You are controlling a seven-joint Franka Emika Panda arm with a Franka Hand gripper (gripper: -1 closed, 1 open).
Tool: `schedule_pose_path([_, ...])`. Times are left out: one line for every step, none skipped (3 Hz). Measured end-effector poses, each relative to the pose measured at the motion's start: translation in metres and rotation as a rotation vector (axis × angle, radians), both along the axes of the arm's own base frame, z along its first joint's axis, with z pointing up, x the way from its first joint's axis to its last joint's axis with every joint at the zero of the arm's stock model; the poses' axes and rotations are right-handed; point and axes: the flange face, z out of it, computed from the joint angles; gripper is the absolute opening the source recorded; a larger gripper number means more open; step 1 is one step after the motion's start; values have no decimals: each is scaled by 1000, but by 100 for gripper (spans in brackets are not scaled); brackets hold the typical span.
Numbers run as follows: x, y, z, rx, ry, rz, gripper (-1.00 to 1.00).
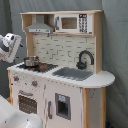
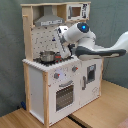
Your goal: Play with the kitchen
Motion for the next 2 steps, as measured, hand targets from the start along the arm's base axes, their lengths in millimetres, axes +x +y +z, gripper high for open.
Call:
schedule_pose_path([9,-9,4,48,102,-25,100])
schedule_pose_path([16,-26,8,86,203,-44,100])
